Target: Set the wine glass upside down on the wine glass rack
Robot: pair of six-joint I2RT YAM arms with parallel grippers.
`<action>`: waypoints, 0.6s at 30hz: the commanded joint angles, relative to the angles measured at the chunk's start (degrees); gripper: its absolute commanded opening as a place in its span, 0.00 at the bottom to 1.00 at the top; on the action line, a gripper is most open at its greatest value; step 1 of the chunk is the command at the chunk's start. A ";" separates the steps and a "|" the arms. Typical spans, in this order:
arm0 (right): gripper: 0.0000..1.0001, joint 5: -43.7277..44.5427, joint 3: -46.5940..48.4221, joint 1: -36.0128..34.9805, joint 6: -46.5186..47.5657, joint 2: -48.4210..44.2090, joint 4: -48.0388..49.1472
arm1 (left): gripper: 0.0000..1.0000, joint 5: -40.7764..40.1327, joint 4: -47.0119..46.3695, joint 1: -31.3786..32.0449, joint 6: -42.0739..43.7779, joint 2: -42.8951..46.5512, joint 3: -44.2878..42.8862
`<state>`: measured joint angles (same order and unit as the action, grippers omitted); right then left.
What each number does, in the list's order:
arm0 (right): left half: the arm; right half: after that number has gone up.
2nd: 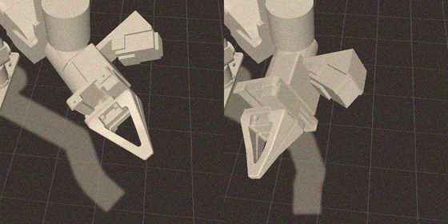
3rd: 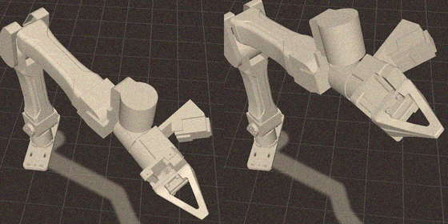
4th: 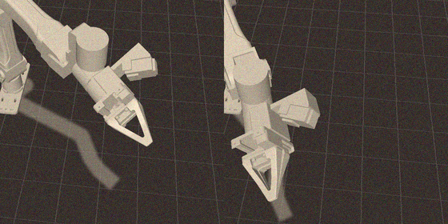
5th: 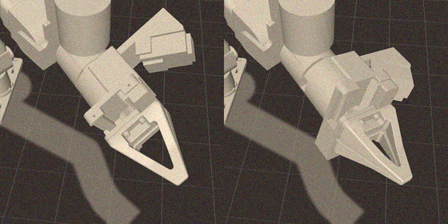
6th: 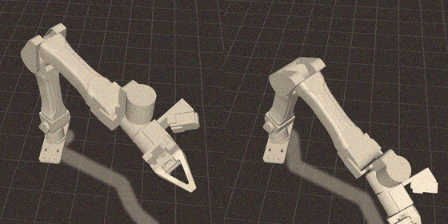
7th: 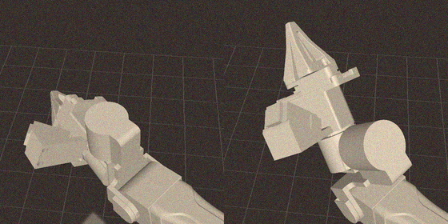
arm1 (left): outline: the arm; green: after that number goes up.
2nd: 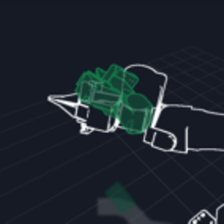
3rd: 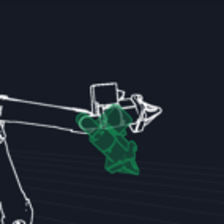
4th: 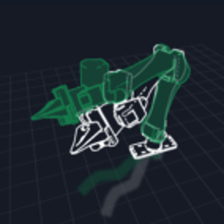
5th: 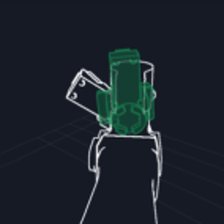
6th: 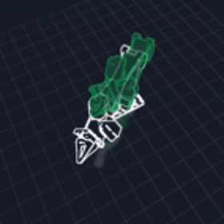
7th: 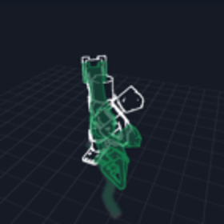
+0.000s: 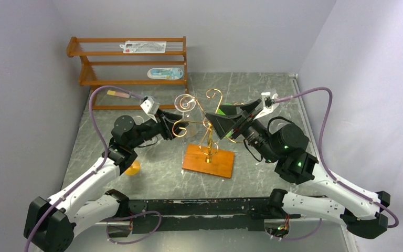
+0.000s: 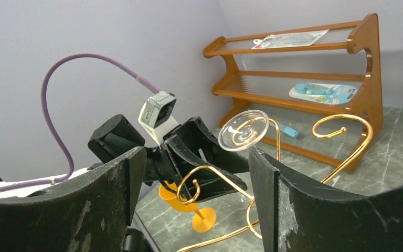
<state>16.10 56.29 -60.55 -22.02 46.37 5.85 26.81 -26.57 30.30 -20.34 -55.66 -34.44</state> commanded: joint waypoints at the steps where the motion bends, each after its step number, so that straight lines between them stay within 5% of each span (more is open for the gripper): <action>1: 0.75 1.57 3.14 -0.27 -0.35 -0.87 -3.71 | 0.53 -2.73 9.13 0.36 2.82 2.38 -1.86; 10: 0.75 9.08 8.40 -0.33 -3.22 -3.35 -16.69 | 0.57 -10.95 24.27 0.32 0.63 8.17 -4.97; 18: 0.75 24.64 17.06 -0.32 -18.48 0.24 -44.27 | 0.67 -16.09 33.74 0.37 -1.87 11.83 -6.96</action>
<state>31.29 70.28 -60.55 -31.22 44.21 -21.08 15.97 0.43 30.33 -20.71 -45.39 -38.89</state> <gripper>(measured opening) 0.753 0.657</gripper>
